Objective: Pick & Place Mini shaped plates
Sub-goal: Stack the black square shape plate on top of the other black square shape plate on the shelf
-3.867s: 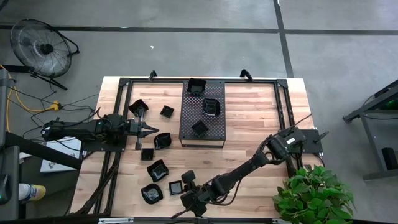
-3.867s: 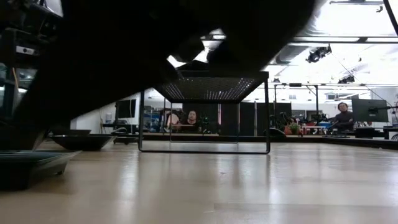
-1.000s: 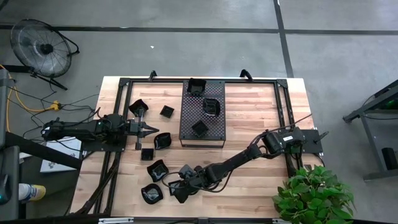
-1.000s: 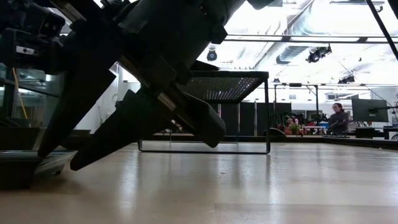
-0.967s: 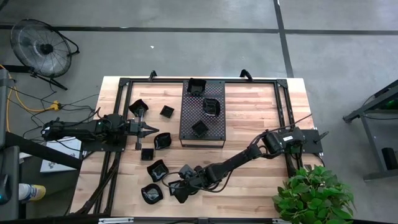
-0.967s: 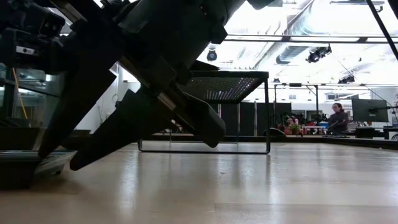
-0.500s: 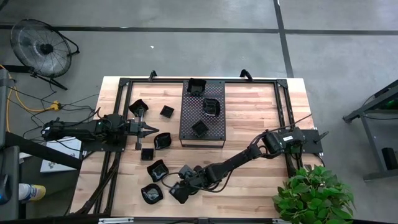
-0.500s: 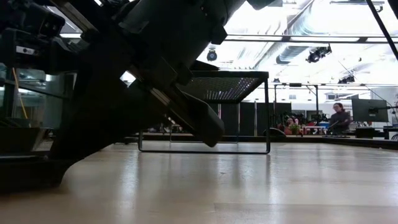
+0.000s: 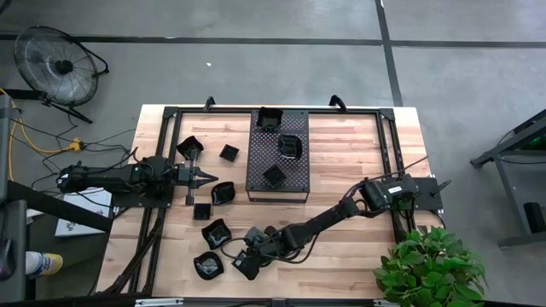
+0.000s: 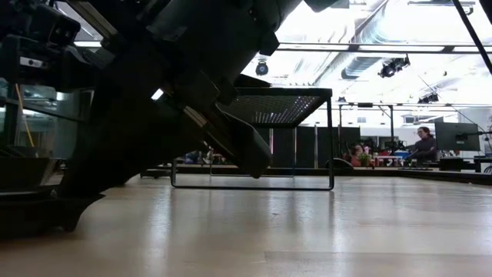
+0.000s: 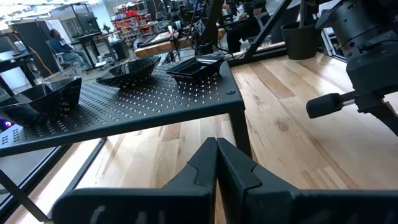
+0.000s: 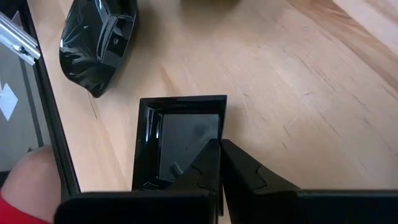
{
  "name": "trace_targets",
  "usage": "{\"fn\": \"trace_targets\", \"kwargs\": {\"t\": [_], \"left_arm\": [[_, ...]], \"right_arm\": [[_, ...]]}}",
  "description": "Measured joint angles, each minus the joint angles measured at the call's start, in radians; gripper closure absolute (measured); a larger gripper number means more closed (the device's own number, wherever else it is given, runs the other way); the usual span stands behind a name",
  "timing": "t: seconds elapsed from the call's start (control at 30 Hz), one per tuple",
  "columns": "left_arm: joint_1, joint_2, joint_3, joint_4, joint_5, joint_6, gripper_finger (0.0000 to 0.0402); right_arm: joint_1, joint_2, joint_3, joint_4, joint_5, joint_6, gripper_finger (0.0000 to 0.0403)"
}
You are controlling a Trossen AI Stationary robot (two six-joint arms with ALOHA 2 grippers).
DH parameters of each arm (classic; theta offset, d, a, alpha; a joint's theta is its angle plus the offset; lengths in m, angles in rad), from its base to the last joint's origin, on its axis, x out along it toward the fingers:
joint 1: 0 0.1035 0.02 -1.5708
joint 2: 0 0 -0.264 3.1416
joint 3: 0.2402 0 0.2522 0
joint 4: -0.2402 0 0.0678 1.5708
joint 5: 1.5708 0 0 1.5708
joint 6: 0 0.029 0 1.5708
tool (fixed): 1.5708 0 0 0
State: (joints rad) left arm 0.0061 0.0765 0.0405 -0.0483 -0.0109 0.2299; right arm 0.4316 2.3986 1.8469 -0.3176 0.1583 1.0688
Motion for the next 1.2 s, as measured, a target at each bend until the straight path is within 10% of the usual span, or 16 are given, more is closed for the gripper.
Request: {"fn": "trace_targets", "kwargs": {"t": [1.2], "left_arm": [[0.000, 0.000, 0.000, -0.002, 0.000, 0.000, 0.0400]], "right_arm": [[0.012, -0.088, -0.001, -0.122, 0.144, -0.072, 0.0402]]}}
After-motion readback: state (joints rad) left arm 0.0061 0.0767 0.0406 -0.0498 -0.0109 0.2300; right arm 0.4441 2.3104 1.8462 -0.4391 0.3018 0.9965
